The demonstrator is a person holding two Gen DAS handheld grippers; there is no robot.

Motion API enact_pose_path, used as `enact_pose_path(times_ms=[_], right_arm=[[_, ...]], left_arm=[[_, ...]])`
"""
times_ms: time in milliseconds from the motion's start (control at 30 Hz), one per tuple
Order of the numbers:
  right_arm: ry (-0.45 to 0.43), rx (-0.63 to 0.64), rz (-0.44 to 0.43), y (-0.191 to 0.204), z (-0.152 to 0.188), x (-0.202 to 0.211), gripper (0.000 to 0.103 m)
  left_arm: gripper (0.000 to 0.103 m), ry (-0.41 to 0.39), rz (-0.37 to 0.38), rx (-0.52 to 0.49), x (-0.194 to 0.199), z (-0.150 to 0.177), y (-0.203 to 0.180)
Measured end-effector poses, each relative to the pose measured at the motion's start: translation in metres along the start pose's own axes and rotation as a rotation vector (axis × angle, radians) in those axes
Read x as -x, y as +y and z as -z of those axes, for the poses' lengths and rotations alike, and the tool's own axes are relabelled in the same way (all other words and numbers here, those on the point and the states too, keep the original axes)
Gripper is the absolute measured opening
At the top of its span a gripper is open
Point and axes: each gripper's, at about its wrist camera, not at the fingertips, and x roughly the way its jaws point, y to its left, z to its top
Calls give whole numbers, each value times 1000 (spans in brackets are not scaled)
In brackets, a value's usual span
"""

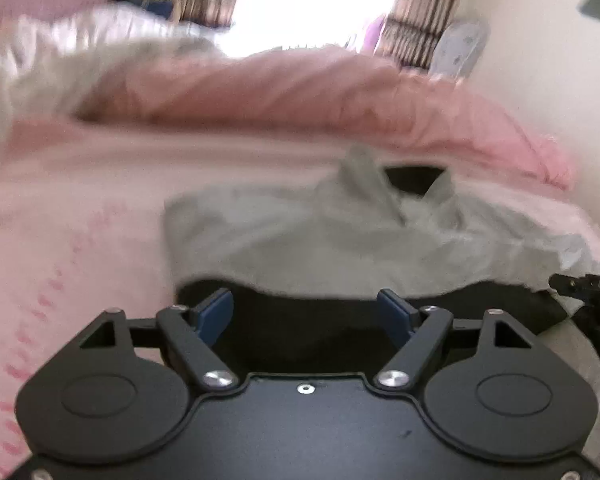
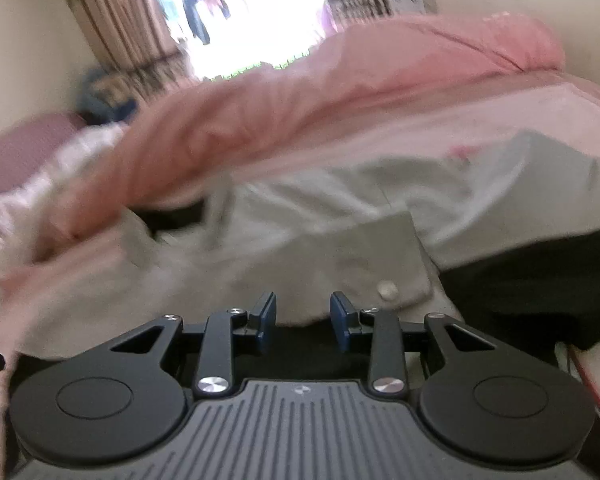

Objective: Fold large clothes
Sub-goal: 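Grasp the cuff of the other black-edged sleeve with the right gripper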

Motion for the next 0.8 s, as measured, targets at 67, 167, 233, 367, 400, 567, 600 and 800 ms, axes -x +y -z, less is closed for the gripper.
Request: enact_pose_path(times_ms=[67, 167, 233, 367, 400, 567, 600, 800], right_arm=[[31, -33, 23, -10, 7, -11, 32], [18, -67, -22, -23, 17, -10, 30], [35, -95, -67, -31, 14, -5, 30], [-32, -217, -131, -83, 1, 38, 50], [-69, -233, -107, -98, -2, 51, 58], [-186, -397, 127, -223, -5, 113, 63], [-198, -444, 178, -252, -3, 123, 63], [-252, -597, 327, -340, 8, 144, 63]], left_arm=[[78, 54, -11, 36, -21, 8, 6], [79, 54, -8, 31, -36, 22, 12], [79, 52, -26, -13, -37, 24, 6], [78, 51, -32, 9, -24, 20, 4], [79, 38, -23, 14, -18, 20, 4], [82, 12, -27, -14, 6, 20, -1], [82, 14, -35, -20, 8, 22, -2], [82, 26, -61, -20, 10, 31, -4]])
